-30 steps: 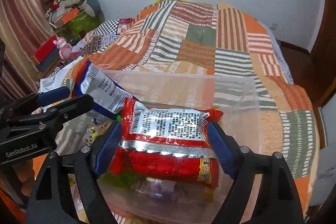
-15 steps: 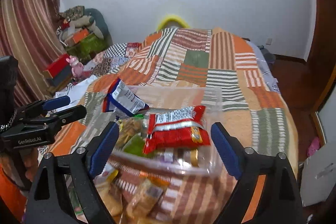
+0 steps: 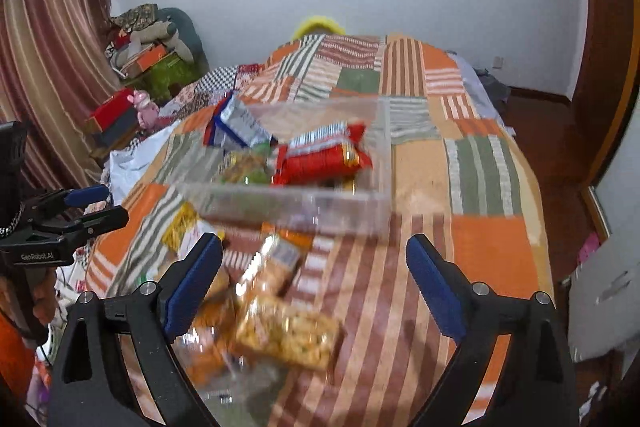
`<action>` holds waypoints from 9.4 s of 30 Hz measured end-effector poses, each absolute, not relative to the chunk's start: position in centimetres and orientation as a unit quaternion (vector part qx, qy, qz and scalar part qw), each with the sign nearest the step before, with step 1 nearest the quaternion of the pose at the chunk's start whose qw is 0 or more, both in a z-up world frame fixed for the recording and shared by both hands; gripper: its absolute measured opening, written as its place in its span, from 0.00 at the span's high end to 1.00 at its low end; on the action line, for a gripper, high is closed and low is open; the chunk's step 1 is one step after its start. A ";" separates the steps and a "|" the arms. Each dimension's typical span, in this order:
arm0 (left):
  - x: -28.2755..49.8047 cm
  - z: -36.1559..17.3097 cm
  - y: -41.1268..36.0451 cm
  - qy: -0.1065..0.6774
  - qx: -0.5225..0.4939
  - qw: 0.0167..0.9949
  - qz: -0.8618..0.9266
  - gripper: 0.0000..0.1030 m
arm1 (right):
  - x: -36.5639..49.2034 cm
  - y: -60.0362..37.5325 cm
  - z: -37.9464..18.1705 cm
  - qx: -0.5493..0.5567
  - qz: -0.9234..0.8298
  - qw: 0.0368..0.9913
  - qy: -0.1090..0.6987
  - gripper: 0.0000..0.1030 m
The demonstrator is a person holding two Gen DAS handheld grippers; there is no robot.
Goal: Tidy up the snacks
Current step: 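Grasp the green snack packet with the left tool while the right tool grasps the cracker pack, then lower the green packet and cracker pack into the clear box and open both tools, then grasp the wrapped bread loaf with the left tool while the right tool grasps the pastry bag, then carry the bread loaf and pastry bag over the box and release both, then grasp the yellow snack bag with the left tool while the right tool grasps the biscuit roll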
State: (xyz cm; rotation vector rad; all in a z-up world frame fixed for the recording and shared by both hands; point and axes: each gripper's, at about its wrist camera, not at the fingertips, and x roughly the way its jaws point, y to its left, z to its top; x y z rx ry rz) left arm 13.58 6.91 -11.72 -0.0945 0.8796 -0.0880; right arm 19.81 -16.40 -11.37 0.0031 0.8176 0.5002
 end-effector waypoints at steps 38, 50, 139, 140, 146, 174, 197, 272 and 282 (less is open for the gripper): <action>10.9 -18.6 6.1 0.463 -0.063 0.881 -0.067 0.45 | 17.8 -16.1 -17.4 0.035 0.249 0.850 0.463 0.29; 12.2 -14.0 7.4 0.410 -0.073 0.908 -0.051 0.45 | 18.9 -16.9 -13.4 0.050 0.242 0.875 0.416 0.29; 9.4 -11.5 4.5 0.406 -0.061 0.911 -0.044 0.16 | 15.8 -10.8 -16.3 -0.007 0.324 0.835 0.444 0.16; 9.4 -11.7 4.6 0.409 -0.063 0.909 -0.044 0.16 | 15.7 -10.5 -16.7 -0.008 0.327 0.830 0.451 0.16; 9.6 -12.6 4.2 0.421 -0.066 0.903 -0.051 0.16 | 15.9 -9.7 -18.4 -0.014 0.333 0.818 0.469 0.27; 16.8 -19.1 -1.2 0.485 -0.071 0.865 -0.104 0.18 | 16.9 -18.3 -16.2 0.027 0.264 0.858 0.441 0.54; 16.5 -10.7 2.7 0.368 -0.067 0.925 -0.065 0.20 | 21.1 -16.6 -10.6 0.034 0.277 0.888 0.367 0.54; 20.0 -14.5 7.2 0.439 -0.055 0.896 -0.032 0.08 | 23.9 -13.0 -12.5 0.002 0.286 0.872 0.397 0.36; 20.2 -20.0 6.2 0.502 -0.062 0.862 -0.041 0.08 | 23.4 -11.9 -17.4 -0.002 0.291 0.840 0.458 0.36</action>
